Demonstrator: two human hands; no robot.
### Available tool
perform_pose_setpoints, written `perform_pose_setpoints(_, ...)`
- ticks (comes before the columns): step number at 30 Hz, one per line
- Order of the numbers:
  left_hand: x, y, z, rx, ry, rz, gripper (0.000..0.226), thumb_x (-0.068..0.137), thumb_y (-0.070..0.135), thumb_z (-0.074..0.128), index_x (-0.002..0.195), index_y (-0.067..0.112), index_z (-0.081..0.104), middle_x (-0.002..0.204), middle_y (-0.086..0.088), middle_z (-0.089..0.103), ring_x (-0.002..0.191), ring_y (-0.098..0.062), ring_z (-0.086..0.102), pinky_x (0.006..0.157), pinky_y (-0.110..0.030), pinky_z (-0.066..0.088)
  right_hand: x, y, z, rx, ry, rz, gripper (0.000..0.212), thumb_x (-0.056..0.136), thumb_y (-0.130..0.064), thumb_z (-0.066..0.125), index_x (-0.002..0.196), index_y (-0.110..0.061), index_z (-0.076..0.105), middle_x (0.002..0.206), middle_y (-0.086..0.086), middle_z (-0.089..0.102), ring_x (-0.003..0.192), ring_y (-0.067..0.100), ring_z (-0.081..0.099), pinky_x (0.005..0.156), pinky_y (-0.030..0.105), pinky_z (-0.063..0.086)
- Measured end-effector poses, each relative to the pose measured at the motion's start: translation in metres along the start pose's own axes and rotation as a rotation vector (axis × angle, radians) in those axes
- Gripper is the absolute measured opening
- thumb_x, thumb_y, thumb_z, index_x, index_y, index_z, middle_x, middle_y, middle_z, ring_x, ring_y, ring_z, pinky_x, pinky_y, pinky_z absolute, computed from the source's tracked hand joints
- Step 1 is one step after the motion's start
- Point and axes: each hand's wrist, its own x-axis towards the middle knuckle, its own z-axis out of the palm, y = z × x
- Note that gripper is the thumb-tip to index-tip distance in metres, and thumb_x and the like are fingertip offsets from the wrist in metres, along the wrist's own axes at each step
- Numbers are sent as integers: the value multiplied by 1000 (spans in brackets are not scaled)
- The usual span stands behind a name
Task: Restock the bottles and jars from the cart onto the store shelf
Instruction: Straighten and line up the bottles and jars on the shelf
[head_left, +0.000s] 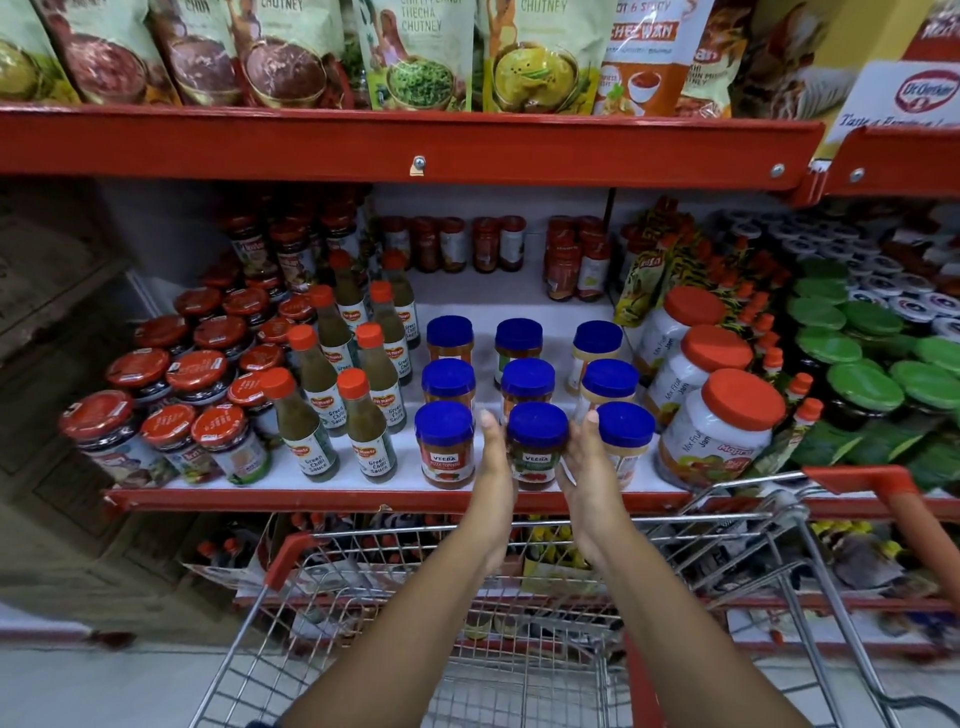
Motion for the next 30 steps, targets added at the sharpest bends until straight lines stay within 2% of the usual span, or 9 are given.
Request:
perform_pose_setpoints(6,2,-6,0,-4,11,16,66,87,68,9,138,37,36,152,-4,37,141,-21,29,119,-48,16,5,5,1,12,-4,0,54,98,-52,29,141,-23,43,112,-16,60,101,-9,53,101,30,37)
perform_pose_setpoints(9,1,-7,0,-12,20,1,71,88,68,8,143,30,33,153,-4,34,142,-21,27,119,-47,16,5,5,0,11,-3,12,56,97,-54,29,143,-24,42,122,-9,59,111,1,53,101,30,36)
perform_pose_setpoints(14,1,-9,6,-6,78,19,80,81,74,12,145,29,30,154,-4,33,141,-21,29,117,-47,18,0,0,-6,-23,-51,-6,56,95,-58,28,137,-26,47,117,-15,60,113,3,53,101,29,37)
perform_pose_setpoints(18,-7,-18,25,-16,282,23,85,74,77,21,130,19,49,136,-7,53,126,-22,49,109,-45,36,-14,-8,-22,-70,261,-170,46,99,-45,40,125,-15,61,123,2,65,112,16,61,100,38,47)
perform_pose_setpoints(20,-11,-20,39,-31,256,7,74,80,73,21,111,16,57,120,-7,61,114,-21,56,103,-41,43,-19,-14,-37,-93,437,-316,41,101,-38,41,111,-10,68,107,6,72,101,19,66,92,43,53)
perform_pose_setpoints(22,-13,-22,54,-25,143,-15,69,86,69,18,111,17,58,121,-5,60,116,-18,55,106,-40,41,-13,-21,-54,-68,503,-334,40,102,-36,39,109,-10,68,104,2,71,99,17,65,92,42,52)
perform_pose_setpoints(26,-9,-20,79,27,-23,-27,78,80,74,13,134,29,46,146,-2,43,136,-17,36,116,-43,22,15,-28,-77,-97,317,-98,41,100,-47,34,117,-24,63,131,-1,58,124,18,53,100,36,43)
perform_pose_setpoints(28,-6,-18,87,21,-43,-30,90,72,80,13,141,29,39,148,0,40,136,-14,33,116,-43,18,20,-31,-80,-119,191,-27,40,99,-53,30,98,-34,65,118,-3,62,119,19,54,103,39,39)
perform_pose_setpoints(30,-2,-20,90,7,-56,-21,82,77,78,10,137,32,42,139,9,45,127,-6,36,115,-40,18,17,-33,-82,-143,140,-36,43,99,-54,27,85,-39,64,101,-8,66,107,17,58,103,39,39)
